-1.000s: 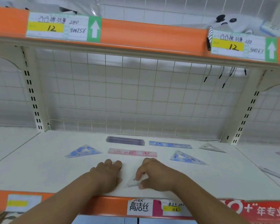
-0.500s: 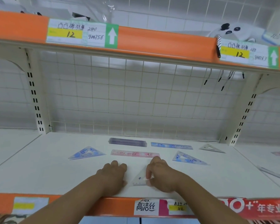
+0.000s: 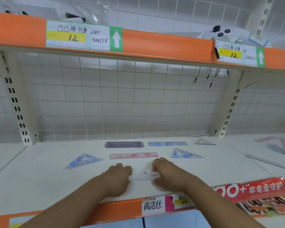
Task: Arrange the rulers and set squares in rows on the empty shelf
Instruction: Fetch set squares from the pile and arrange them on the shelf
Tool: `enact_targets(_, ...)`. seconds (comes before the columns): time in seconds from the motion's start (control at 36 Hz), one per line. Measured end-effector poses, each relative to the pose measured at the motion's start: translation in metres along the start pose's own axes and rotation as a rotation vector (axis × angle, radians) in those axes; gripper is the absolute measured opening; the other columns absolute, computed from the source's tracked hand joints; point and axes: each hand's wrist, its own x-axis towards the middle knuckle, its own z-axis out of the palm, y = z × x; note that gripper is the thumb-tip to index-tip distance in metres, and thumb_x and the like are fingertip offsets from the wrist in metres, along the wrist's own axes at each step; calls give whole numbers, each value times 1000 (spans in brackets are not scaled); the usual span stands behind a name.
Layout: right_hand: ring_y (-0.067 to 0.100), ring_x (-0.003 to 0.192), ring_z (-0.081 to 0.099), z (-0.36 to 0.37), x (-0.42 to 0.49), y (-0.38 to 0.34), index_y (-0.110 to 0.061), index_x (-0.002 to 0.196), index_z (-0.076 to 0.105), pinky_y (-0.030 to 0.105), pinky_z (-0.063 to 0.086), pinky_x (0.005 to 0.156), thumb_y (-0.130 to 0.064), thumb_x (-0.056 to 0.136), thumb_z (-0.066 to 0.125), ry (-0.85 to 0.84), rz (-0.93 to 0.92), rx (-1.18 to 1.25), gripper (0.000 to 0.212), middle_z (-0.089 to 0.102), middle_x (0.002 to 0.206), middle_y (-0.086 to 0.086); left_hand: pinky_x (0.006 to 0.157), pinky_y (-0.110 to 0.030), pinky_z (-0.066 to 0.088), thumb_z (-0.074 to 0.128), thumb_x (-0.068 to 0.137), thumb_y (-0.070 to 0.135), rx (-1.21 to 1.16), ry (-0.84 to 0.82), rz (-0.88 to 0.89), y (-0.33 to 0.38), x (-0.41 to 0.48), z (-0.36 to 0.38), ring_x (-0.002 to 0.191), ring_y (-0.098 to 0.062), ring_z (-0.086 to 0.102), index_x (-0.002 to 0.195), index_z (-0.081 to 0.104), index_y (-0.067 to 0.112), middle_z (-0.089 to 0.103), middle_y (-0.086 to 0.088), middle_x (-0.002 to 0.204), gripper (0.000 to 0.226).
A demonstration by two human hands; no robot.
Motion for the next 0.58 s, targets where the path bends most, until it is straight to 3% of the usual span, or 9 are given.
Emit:
enact_targets(0.28, 20, 112, 50, -2, -23, 4, -21, 127, 46, 30, 41, 99, -22, 99, 44, 98, 155, 4, 28, 46, 129, 4, 103, -36, 39, 44, 99, 39, 23, 21, 132, 8, 7, -14, 126, -25, 41, 141, 34, 21, 38, -8, 139, 47)
enact_targets(0.42, 21, 117, 48, 3, -35, 11, -19, 127, 50, 27, 38, 101, -15, 96, 47, 169, 204, -18, 31, 47, 130, 5, 101, -32, 38, 44, 98, 42, 17, 27, 196, 20, 12, -8, 126, -24, 41, 142, 33, 23, 38, -7, 139, 49)
enact_targets(0.58, 20, 122, 41, 2, -47, 27, -21, 128, 54, 30, 38, 104, -20, 94, 53, 193, 199, -110, 34, 47, 131, 1, 103, -33, 38, 46, 97, 45, 5, 19, 237, 37, 16, -4, 127, -23, 40, 142, 33, 23, 37, -5, 141, 52)
